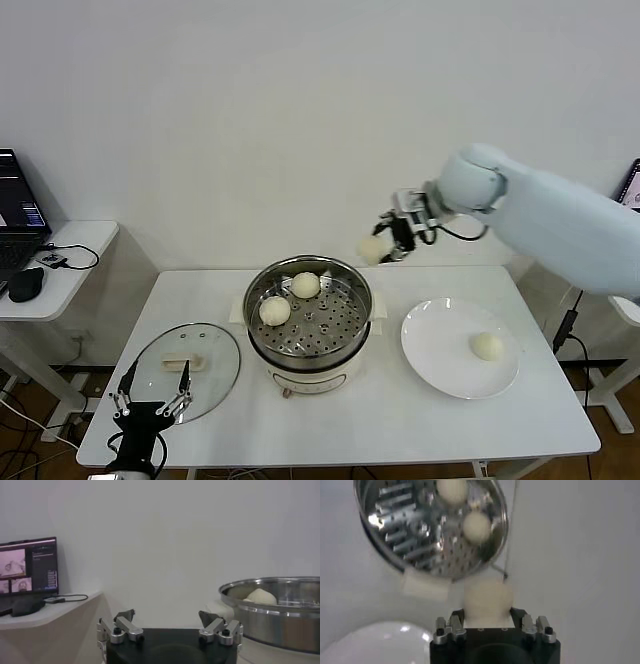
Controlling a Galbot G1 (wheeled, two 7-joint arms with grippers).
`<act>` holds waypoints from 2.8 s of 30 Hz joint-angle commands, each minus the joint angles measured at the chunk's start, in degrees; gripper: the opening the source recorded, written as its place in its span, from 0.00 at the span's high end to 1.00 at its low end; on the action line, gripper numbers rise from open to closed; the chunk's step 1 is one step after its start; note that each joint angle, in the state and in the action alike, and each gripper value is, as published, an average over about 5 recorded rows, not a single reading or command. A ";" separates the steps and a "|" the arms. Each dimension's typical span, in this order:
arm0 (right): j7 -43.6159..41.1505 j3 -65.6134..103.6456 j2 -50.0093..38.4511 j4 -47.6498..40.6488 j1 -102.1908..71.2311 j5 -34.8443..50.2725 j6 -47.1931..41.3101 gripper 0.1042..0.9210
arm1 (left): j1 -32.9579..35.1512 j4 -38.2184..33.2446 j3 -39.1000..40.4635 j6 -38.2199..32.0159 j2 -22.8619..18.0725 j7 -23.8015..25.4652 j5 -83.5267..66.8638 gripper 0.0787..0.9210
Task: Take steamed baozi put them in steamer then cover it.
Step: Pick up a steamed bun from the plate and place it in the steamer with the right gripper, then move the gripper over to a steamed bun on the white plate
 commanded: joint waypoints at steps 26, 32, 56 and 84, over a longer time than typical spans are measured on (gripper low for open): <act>1.90 -14.86 14.75 -0.97 -0.41 -13.43 30.37 0.40 | -0.05 0.69 -0.64 -0.58 -0.76 -0.39 -0.69 0.12; 2.22 -15.16 14.07 -0.15 -0.35 -14.61 33.09 0.40 | -0.08 0.66 -0.48 -0.64 -0.94 -0.42 -0.67 0.12; 2.48 -12.65 9.77 1.56 1.46 -14.36 33.44 0.12 | -0.29 0.57 -0.52 -0.83 -0.75 -0.51 -0.72 0.12; -3.30 3.64 -33.48 9.68 -13.95 -13.56 6.01 0.12 | -2.50 1.53 -0.67 0.23 1.94 -0.12 -1.08 0.12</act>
